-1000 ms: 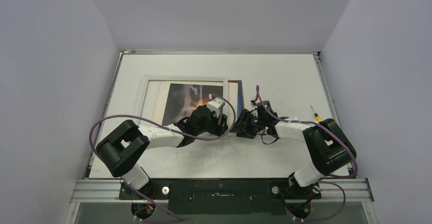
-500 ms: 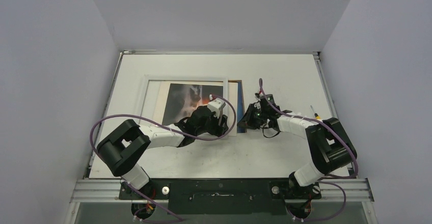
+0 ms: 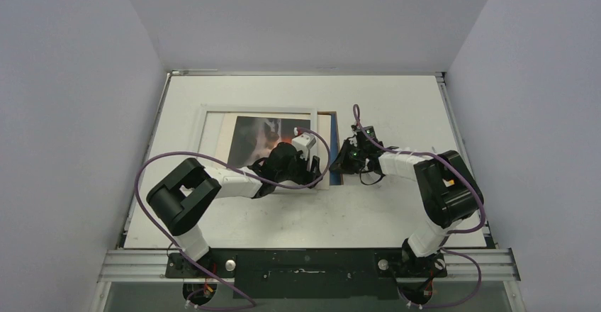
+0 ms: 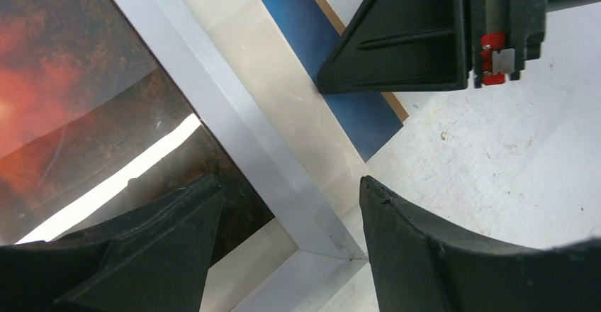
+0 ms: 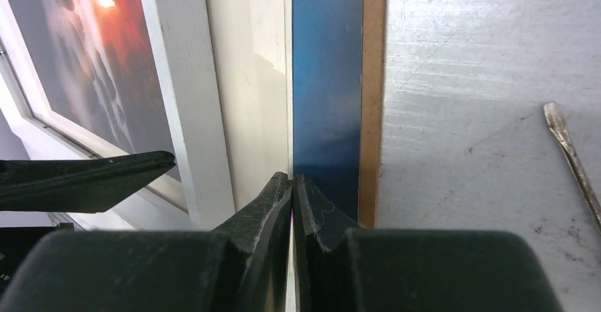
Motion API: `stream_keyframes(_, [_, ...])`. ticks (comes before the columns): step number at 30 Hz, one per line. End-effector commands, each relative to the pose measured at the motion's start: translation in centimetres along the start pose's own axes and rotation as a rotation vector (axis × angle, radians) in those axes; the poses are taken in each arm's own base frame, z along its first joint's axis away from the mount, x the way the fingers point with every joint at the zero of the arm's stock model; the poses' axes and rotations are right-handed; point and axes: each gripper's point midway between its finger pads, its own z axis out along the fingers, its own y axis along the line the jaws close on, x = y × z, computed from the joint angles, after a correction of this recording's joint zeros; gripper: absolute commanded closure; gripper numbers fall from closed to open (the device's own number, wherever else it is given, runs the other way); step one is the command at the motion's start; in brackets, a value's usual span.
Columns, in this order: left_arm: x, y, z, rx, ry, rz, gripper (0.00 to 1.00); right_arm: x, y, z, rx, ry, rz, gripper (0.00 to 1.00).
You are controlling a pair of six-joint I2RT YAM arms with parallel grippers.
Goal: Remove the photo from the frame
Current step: Remove the photo frame item from the photo frame.
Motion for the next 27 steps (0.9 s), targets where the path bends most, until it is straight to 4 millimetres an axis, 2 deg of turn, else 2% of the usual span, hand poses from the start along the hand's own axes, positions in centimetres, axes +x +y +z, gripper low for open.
stream_keyframes(1, [-2.6, -2.1, 0.7, 0.095, -0.056, 0.006, 0.32, -0.9, -0.2, 0.8, 0.010, -0.029, -0.030, 0.95])
stream_keyframes(7, [-1.5, -3.2, 1.7, 0.162, 0.013, 0.006, 0.33, 0.5, 0.7, 1.5, -0.040, 0.008, -0.008, 0.95])
stream_keyframes(15, [-1.2, -3.2, 1.9, 0.167, 0.028, 0.001, 0.34, 1.7, 2.7, 1.6, -0.131, 0.042, 0.015, 0.94])
stream_keyframes(17, [-1.1, -3.3, 1.9, 0.168, 0.030, 0.002, 0.34, 1.4, 2.9, 1.3, -0.136, 0.034, 0.013, 0.92])
stream_keyframes(22, [-1.1, -2.9, 1.6, 0.141, 0.025, 0.022, 0.34, -0.1, 2.4, -0.6, -0.100, -0.018, -0.011, 0.78])
stream_keyframes(27, [-1.3, -2.7, 1.3, 0.116, 0.011, 0.037, 0.34, 0.1, 1.6, -2.8, -0.079, -0.031, -0.015, 0.70])
